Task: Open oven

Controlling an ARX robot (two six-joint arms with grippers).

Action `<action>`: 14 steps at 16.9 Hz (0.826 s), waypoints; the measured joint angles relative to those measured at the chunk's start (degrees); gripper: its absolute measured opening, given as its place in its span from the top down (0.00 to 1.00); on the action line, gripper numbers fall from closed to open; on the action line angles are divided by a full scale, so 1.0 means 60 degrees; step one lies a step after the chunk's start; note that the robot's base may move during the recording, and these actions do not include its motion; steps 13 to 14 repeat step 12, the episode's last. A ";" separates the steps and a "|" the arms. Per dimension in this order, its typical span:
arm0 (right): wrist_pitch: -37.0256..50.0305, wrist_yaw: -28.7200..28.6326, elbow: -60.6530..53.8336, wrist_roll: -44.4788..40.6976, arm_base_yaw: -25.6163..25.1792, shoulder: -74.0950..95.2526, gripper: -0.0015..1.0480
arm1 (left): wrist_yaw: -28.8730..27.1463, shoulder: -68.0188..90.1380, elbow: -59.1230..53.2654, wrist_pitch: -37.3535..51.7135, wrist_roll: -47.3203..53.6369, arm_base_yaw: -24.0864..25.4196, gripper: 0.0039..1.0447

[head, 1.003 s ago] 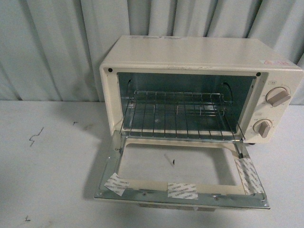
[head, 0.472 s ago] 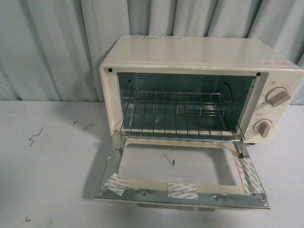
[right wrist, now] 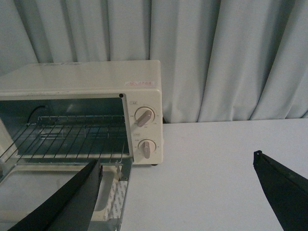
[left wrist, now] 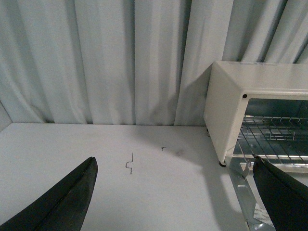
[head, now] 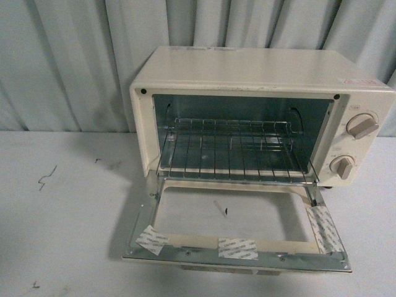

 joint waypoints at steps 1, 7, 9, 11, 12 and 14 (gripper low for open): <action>0.0000 0.0000 0.0000 0.0000 0.0000 0.0000 0.06 | 0.0000 0.0000 0.0000 0.0000 0.0000 0.0000 0.06; 0.0000 0.0000 0.0000 -0.0004 0.0000 0.0000 0.06 | 0.0000 0.0000 0.0000 0.0000 0.0000 0.0000 0.06; 0.0000 -0.0004 0.0000 -0.0004 0.0000 0.0000 0.06 | 0.0000 0.0000 0.0000 0.0000 0.0000 0.0000 0.06; 0.0000 0.0000 0.0000 0.0000 0.0000 0.0000 0.06 | 0.0004 0.0004 0.0000 0.0000 0.0000 0.0000 0.06; 0.0000 0.0000 0.0000 -0.0004 0.0000 0.0000 0.06 | 0.0000 0.0000 0.0000 0.0000 0.0000 0.0000 0.06; 0.0000 0.0000 0.0000 -0.0004 0.0000 0.0000 0.06 | 0.0000 0.0000 0.0000 0.0000 0.0000 0.0000 0.06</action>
